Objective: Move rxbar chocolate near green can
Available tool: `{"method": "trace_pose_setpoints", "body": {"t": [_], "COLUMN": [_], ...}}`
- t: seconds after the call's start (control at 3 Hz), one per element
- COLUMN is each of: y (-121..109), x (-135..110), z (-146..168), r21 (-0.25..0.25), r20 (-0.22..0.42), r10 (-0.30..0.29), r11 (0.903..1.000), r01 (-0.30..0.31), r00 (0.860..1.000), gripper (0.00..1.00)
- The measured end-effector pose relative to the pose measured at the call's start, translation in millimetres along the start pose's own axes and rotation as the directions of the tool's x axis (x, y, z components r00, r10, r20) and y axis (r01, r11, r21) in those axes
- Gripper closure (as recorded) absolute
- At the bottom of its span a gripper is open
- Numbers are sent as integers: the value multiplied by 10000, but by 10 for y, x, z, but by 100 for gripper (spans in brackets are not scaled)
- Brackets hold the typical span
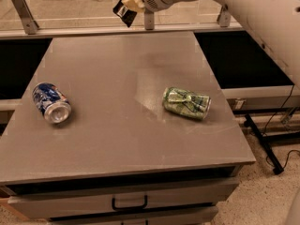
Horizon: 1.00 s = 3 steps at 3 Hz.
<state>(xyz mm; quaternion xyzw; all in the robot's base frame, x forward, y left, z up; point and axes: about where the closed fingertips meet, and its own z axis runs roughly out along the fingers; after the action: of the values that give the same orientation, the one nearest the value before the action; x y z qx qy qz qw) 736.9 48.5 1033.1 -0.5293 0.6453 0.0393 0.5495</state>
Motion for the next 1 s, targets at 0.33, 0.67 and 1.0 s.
{"method": "trace_pose_setpoints", "body": {"t": [0.33, 0.67, 1.0], "y": [159, 384, 560], "x": [77, 174, 391], "z": [-76, -184, -382], "r21": [-431, -869, -870], "r20": [56, -113, -594], "r10": [351, 819, 1365], "r11": [9985, 9928, 9861], "r01": [-349, -826, -1414], "r00": [9994, 9966, 9889], "gripper": [100, 100, 100]}}
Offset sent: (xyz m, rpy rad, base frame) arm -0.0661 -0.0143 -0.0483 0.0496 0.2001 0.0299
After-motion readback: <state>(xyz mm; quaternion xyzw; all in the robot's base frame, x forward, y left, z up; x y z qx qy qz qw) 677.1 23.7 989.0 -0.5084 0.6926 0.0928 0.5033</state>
